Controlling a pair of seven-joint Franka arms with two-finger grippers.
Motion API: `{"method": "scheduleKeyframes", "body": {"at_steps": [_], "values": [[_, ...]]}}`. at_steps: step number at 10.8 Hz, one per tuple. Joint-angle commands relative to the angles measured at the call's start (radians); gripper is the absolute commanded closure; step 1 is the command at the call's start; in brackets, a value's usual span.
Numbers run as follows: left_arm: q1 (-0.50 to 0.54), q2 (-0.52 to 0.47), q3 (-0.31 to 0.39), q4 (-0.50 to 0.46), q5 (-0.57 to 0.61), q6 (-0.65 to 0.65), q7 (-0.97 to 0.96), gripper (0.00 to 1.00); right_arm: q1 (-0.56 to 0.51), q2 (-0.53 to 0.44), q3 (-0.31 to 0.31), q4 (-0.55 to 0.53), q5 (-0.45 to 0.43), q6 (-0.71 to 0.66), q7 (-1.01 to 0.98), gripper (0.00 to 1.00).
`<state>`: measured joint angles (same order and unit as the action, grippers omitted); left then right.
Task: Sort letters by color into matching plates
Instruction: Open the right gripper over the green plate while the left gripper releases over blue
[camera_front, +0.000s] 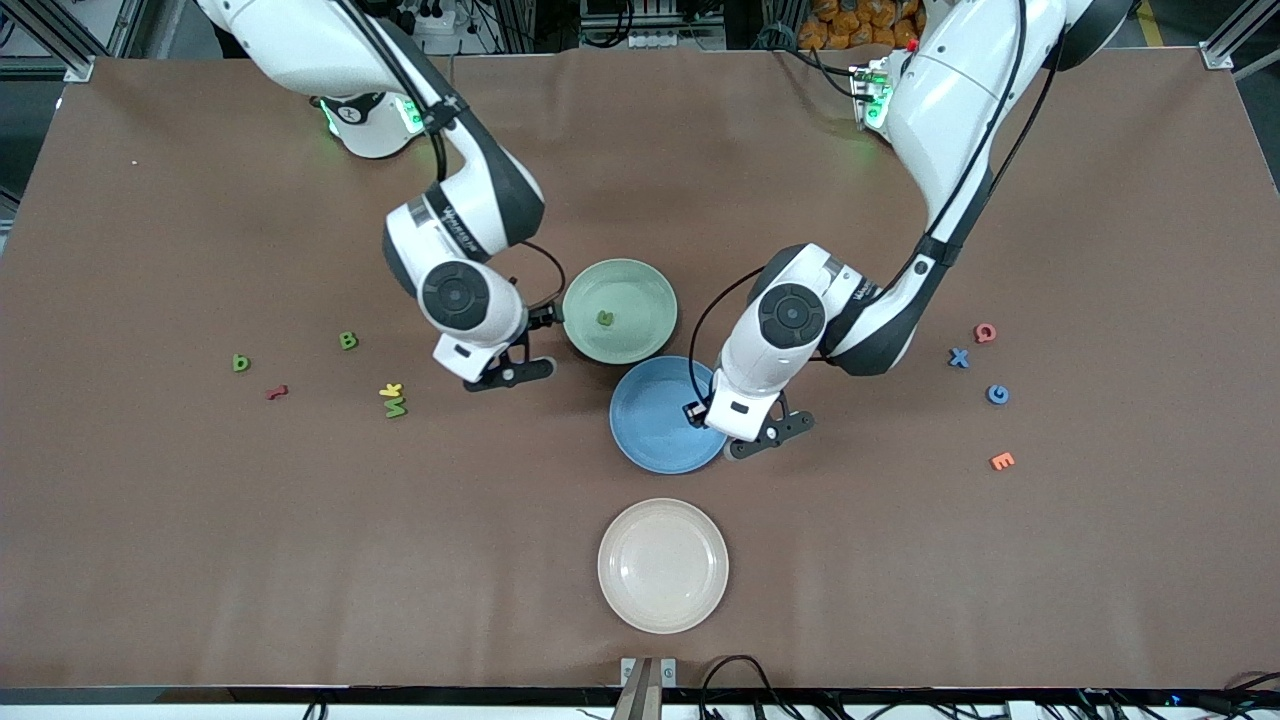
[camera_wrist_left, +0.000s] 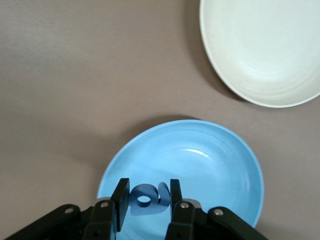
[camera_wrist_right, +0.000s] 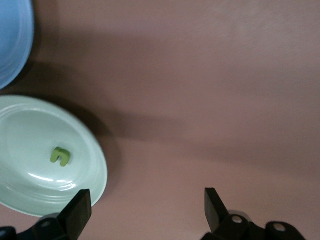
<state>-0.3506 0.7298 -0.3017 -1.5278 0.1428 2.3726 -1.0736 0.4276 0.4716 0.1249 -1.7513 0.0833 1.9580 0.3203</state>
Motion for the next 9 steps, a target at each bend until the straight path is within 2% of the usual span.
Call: {"method": "scheduleKeyframes", "body": {"at_steps": [1, 2, 3, 7, 9], "values": [[-0.04, 0.031, 0.015, 0.029, -0.017, 0.062, -0.032, 0.98, -0.076, -0.007, 0.013, 0.016, -0.052, -0.022, 0.005, 0.0], [-0.039, 0.03, 0.016, 0.028, -0.009, 0.063, -0.011, 0.29, -0.089, -0.007, 0.013, 0.018, -0.094, -0.022, 0.005, 0.0], [-0.047, 0.033, 0.019, 0.028, 0.007, 0.063, 0.001, 0.0, -0.101, -0.01, 0.013, 0.015, -0.106, -0.024, 0.006, 0.0], [-0.004, 0.013, 0.019, 0.012, 0.032, 0.047, 0.05, 0.0, -0.177, -0.053, 0.012, -0.022, -0.111, -0.022, -0.036, 0.0], [0.039, -0.015, 0.019, 0.006, 0.032, -0.031, 0.115, 0.0, -0.217, -0.08, 0.005, -0.048, -0.111, -0.013, -0.102, 0.0]]}}
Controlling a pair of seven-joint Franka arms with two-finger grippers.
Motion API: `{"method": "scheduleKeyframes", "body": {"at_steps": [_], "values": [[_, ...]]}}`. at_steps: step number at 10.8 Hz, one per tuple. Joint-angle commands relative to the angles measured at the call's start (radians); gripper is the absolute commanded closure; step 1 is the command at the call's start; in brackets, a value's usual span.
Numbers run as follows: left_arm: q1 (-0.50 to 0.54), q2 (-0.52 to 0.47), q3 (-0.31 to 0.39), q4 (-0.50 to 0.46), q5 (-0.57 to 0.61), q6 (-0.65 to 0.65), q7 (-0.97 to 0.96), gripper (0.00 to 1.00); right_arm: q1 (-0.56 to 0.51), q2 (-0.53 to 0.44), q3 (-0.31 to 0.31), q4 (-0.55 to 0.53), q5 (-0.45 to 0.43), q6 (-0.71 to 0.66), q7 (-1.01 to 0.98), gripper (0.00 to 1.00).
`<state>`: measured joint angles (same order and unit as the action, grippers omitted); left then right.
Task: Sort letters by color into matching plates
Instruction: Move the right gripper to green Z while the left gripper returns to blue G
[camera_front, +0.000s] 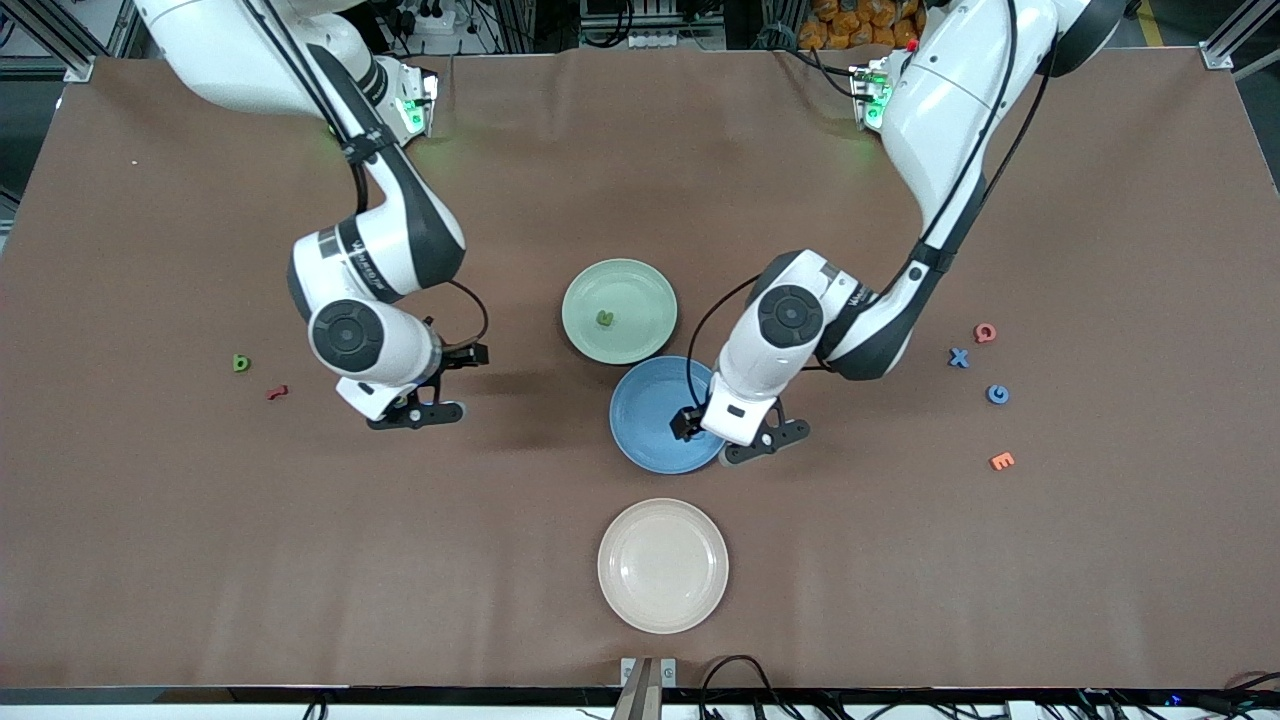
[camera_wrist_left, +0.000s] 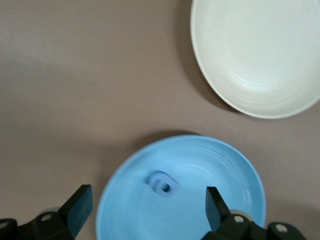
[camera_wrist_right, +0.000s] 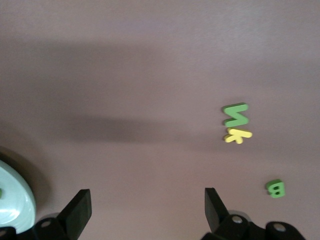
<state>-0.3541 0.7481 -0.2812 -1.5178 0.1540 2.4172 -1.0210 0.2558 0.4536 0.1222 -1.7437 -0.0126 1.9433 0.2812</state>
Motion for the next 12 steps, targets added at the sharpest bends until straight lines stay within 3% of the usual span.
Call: {"method": "scheduleKeyframes", "body": {"at_steps": [1, 2, 5, 10, 12], "values": [[0.059, -0.048, -0.003, -0.005, 0.021, -0.104, 0.08, 0.0, -0.055, -0.084, -0.018, -0.077, -0.015, 0.008, -0.113, 0.0], [0.078, -0.058, -0.003, -0.015, 0.021, -0.131, 0.088, 0.0, -0.061, -0.111, -0.047, -0.107, -0.015, 0.029, -0.187, 0.0], [0.176, -0.165, -0.009, -0.154, 0.021, -0.15, 0.204, 0.0, -0.11, -0.159, -0.056, -0.203, -0.012, 0.127, -0.255, 0.0], [0.332, -0.266, -0.009, -0.33, 0.022, -0.148, 0.395, 0.0, -0.138, -0.194, -0.056, -0.417, -0.01, 0.503, -0.333, 0.0], [0.401, -0.311, -0.009, -0.395, 0.022, -0.15, 0.443, 0.0, -0.145, -0.184, -0.055, -0.444, -0.01, 0.56, -0.358, 0.02]]}}
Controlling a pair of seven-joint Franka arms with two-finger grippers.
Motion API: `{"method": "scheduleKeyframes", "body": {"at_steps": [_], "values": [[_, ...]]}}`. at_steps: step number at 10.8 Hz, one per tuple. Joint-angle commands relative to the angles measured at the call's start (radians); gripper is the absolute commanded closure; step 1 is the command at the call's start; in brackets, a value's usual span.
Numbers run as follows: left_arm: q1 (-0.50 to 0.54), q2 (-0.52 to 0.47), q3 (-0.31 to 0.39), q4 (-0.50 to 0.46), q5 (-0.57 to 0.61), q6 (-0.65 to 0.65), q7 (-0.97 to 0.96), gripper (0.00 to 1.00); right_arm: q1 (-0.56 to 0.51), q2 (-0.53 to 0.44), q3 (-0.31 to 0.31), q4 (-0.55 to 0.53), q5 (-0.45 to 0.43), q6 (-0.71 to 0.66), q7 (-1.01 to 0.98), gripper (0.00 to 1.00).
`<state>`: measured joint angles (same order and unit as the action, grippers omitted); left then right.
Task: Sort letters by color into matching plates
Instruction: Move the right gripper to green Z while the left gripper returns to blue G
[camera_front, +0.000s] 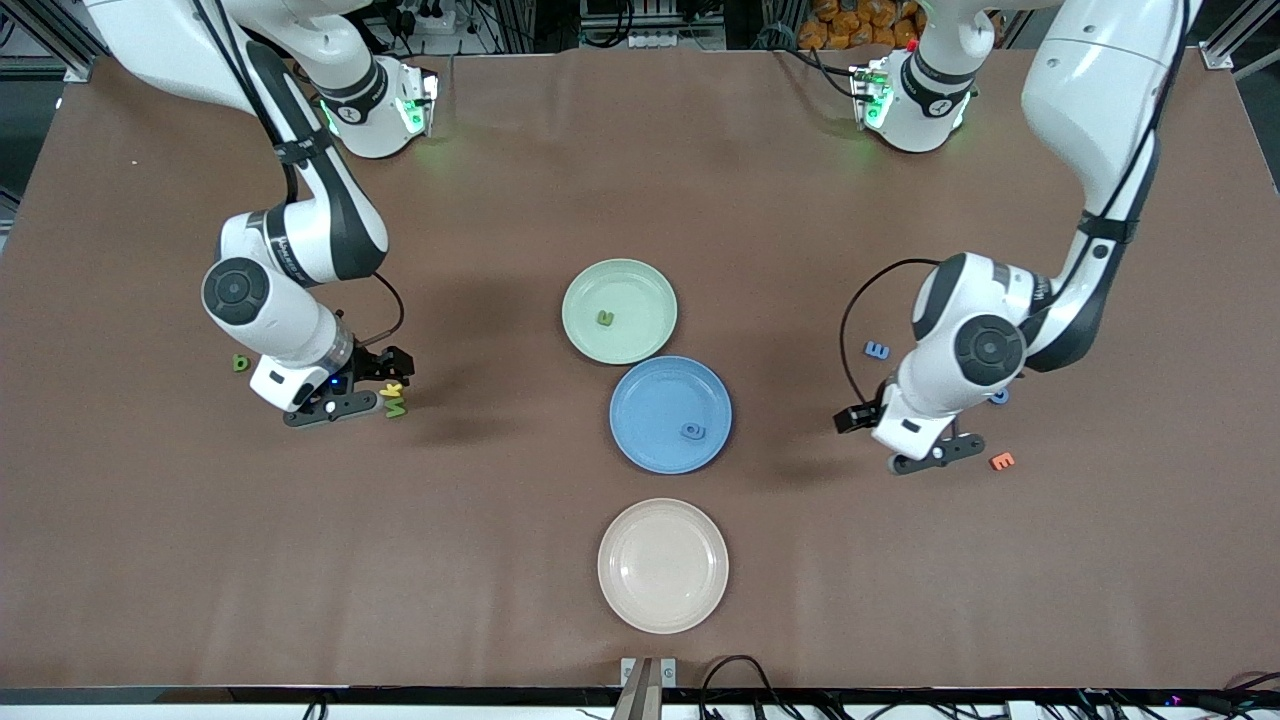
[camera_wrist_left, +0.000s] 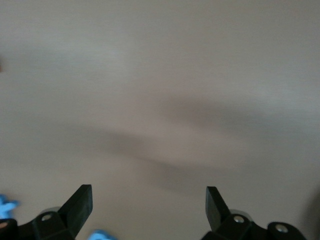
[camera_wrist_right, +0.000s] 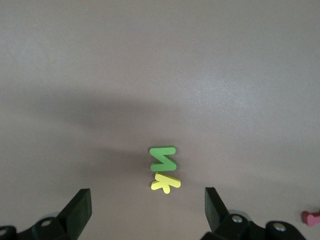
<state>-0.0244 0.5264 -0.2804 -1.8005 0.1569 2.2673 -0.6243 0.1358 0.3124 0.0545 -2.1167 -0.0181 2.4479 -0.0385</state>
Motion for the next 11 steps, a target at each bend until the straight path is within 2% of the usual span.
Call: {"method": "scheduleKeyframes", "body": {"at_steps": [1, 5, 6, 9, 11], "values": [[0.095, -0.115, -0.006, -0.153, 0.02, 0.0, 0.066, 0.0, -0.03, -0.036, 0.011, -0.071, -0.005, 0.06, -0.04, 0.07], [0.21, -0.169, -0.009, -0.255, 0.1, 0.015, 0.078, 0.0, -0.035, 0.043, 0.011, -0.062, -0.011, 0.126, -0.059, 0.21], [0.236, -0.175, -0.011, -0.291, 0.131, 0.053, 0.078, 0.0, -0.036, 0.059, 0.011, -0.056, -0.011, 0.129, -0.085, 0.24], [0.322, -0.169, -0.009, -0.416, 0.157, 0.286, 0.078, 0.0, -0.041, 0.108, 0.011, -0.014, -0.011, 0.131, -0.087, 0.27], [0.395, -0.151, -0.011, -0.422, 0.156, 0.337, 0.074, 0.0, -0.039, 0.135, 0.011, 0.01, -0.006, 0.129, -0.083, 0.28]]}}
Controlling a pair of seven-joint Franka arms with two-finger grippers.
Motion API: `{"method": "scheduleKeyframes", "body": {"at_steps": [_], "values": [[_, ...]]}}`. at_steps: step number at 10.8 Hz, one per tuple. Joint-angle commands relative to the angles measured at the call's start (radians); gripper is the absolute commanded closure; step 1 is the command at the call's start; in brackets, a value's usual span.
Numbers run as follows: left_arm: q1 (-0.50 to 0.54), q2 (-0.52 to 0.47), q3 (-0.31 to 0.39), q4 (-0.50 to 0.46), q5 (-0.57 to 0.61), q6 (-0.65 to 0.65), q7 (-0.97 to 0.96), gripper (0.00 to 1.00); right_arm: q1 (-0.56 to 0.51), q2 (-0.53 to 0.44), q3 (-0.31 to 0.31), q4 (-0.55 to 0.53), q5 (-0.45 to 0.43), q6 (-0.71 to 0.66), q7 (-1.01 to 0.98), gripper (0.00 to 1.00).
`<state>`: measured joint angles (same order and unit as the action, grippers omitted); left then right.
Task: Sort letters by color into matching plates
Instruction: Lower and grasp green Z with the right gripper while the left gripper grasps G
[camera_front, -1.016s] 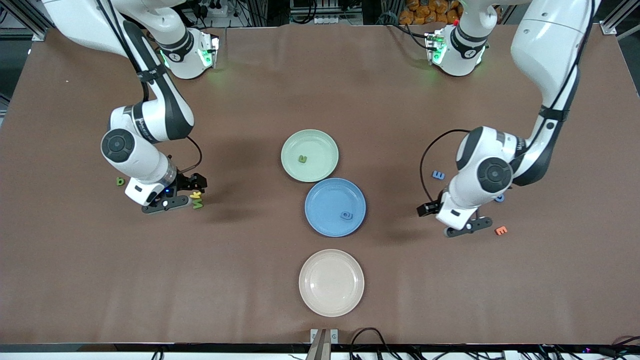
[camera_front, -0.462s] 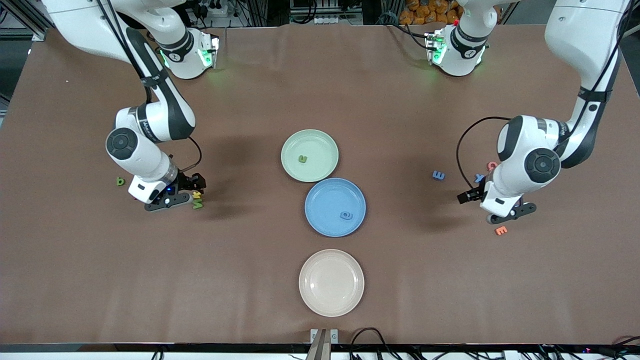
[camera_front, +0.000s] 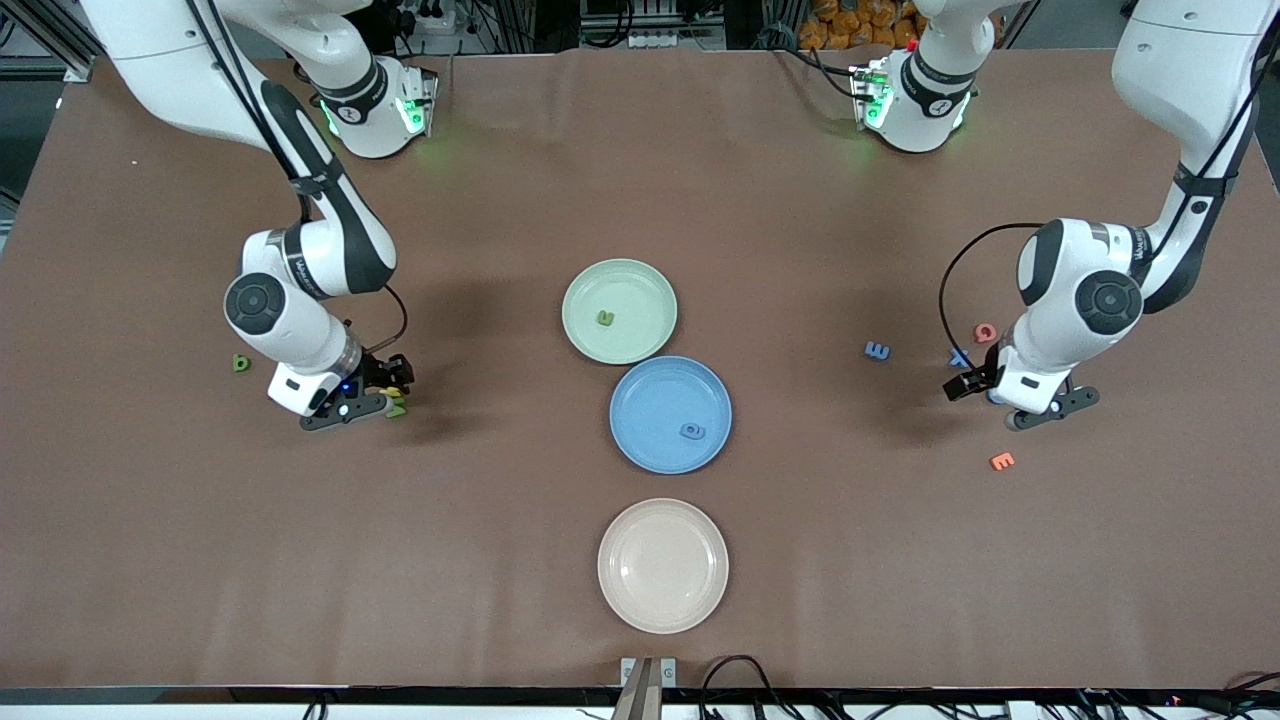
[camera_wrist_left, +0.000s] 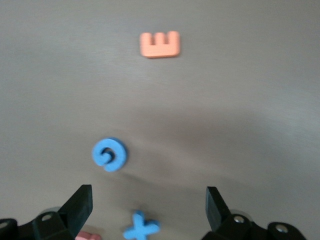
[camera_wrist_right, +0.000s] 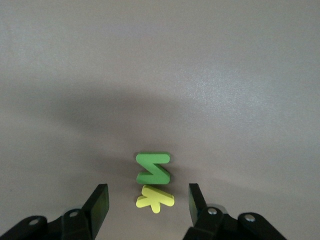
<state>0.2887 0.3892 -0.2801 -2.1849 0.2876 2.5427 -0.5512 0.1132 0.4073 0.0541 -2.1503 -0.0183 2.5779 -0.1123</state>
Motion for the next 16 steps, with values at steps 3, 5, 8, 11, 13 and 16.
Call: {"method": "scheduleKeyframes", "body": {"at_steps": [3, 5, 8, 11, 13, 16], "values": [[0.153, 0.043, -0.011, -0.024, 0.015, 0.146, -0.018, 0.0, -0.012, 0.087, 0.012, 0.082, -0.008, -0.001, -0.006, 0.31], [0.142, 0.075, -0.011, -0.007, 0.01, 0.146, -0.137, 0.0, -0.012, 0.097, 0.012, 0.086, -0.008, -0.001, -0.004, 0.32], [0.106, 0.105, -0.011, 0.002, 0.011, 0.143, -0.216, 0.0, -0.012, 0.113, 0.012, 0.099, -0.009, -0.001, -0.006, 0.37], [0.107, 0.111, -0.011, 0.004, 0.011, 0.142, -0.211, 0.0, -0.012, 0.119, 0.012, 0.101, -0.011, -0.001, -0.006, 0.38], [0.107, 0.111, -0.011, 0.004, 0.013, 0.14, -0.208, 0.0, -0.012, 0.12, 0.012, 0.101, -0.011, -0.001, -0.007, 0.4], [0.11, 0.111, -0.008, 0.004, 0.015, 0.134, -0.213, 0.0, -0.015, 0.127, 0.012, 0.102, -0.014, -0.001, -0.013, 0.46]]}}
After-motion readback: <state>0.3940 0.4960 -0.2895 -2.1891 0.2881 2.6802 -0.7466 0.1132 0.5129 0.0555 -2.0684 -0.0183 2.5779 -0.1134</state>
